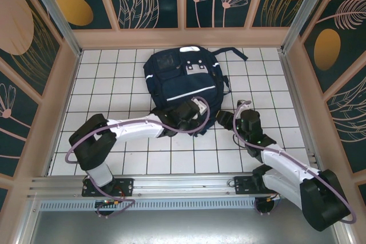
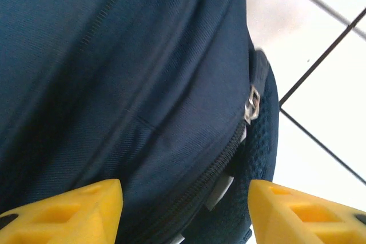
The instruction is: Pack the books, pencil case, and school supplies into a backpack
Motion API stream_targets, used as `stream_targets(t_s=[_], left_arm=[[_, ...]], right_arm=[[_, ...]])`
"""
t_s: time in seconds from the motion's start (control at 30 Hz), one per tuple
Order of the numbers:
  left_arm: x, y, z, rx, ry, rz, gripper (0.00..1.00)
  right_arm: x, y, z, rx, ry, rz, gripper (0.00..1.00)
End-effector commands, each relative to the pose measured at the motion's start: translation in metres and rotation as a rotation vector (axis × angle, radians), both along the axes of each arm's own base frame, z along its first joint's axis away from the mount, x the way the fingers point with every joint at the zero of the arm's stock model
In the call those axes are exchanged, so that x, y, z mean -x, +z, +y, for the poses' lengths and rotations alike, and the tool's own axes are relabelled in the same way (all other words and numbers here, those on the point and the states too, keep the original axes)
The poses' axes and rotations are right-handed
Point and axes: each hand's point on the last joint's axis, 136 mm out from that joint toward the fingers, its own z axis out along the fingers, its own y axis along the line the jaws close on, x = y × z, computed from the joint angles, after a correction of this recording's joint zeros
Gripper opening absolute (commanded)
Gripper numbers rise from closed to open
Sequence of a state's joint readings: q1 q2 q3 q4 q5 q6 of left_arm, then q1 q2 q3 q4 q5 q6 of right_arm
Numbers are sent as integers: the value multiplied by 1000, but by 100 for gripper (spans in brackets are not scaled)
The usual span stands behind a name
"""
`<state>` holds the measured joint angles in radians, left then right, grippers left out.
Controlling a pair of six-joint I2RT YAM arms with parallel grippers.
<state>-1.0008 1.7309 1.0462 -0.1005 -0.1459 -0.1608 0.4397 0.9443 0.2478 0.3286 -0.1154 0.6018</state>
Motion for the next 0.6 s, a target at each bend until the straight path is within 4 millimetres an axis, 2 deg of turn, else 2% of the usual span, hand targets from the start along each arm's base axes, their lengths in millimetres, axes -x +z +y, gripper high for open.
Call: stream_targets(t_s=[0.0,0.17,0.27,0.37,0.57], left_arm=[[-4,-19,7,-117,-27,-76,61],[-12,-30,14,-186,1,-127,59],[-17,-31,17,-205,23,-159,47],[-17,-29,19,-204,30,-173,24],[-14,-23,19,-181,25,-170,5]], right_arm=[[-3,6,13,-58,67,-3,47],[-3,2,23,-102,122,19,46],[-4,3,30,-118,155,17,46],[-7,-4,33,-116,171,37,47],[-10,-11,39,-137,198,47,54]])
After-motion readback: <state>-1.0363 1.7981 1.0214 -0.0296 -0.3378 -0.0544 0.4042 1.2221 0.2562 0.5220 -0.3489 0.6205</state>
